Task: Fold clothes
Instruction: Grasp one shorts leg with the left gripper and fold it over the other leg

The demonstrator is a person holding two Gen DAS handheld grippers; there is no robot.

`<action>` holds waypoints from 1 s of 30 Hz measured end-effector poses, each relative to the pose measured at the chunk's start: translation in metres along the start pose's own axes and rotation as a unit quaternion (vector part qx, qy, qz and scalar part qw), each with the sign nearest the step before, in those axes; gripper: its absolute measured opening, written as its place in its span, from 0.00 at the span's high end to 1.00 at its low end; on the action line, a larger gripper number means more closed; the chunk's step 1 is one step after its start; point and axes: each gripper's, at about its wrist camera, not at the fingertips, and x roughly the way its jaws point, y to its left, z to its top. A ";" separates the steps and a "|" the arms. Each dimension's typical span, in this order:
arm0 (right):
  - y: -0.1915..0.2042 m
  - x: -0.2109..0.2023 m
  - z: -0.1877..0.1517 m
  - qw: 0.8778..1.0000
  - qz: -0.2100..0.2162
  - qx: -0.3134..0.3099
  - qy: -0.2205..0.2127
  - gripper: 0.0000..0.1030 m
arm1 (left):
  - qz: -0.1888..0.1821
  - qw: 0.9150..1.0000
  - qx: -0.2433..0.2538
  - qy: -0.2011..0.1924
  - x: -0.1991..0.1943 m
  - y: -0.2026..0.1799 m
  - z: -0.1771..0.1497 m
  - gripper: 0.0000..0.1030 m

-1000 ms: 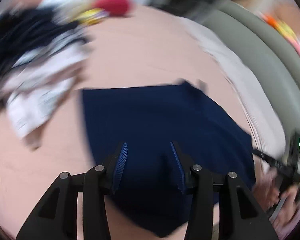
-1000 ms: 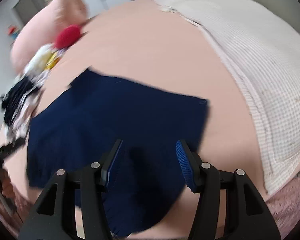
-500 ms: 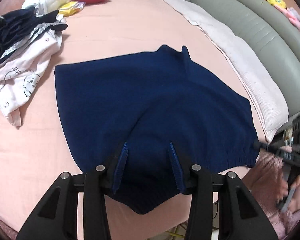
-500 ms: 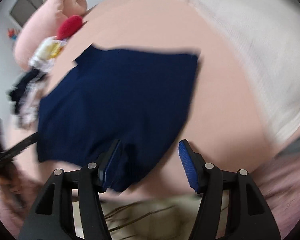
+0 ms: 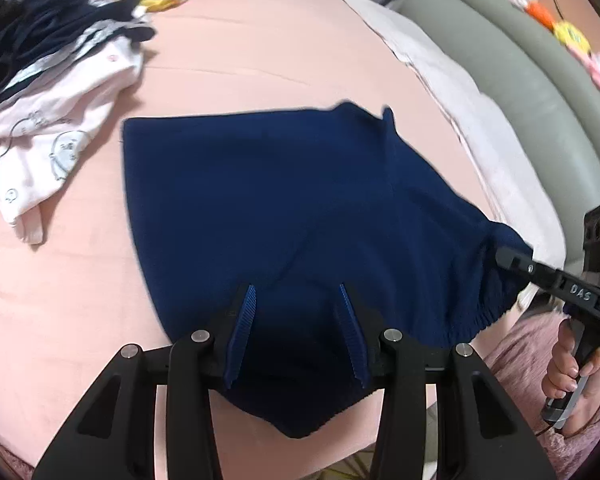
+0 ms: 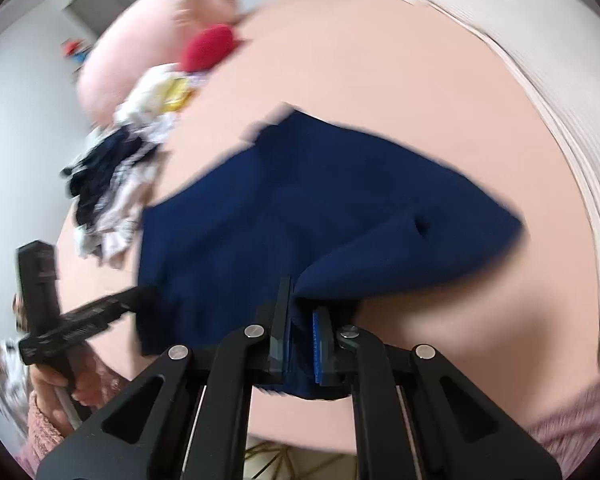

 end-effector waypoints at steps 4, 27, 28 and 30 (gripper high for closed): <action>0.067 0.030 0.028 0.997 0.042 -0.062 0.008 0.94 | -0.021 0.999 -0.034 -0.008 -0.012 0.018 0.000 0.57; 0.019 0.041 -0.023 0.999 -0.019 -0.018 0.036 0.55 | -0.150 0.985 -0.072 0.052 0.014 0.010 -0.010 0.48; 0.016 0.043 -0.025 0.999 -0.024 -0.019 0.040 0.55 | -0.156 0.984 -0.067 0.054 0.016 0.007 -0.012 0.48; 0.017 0.045 -0.028 0.998 -0.025 -0.025 0.042 0.55 | -0.142 0.988 -0.043 0.048 0.013 -0.004 -0.015 0.48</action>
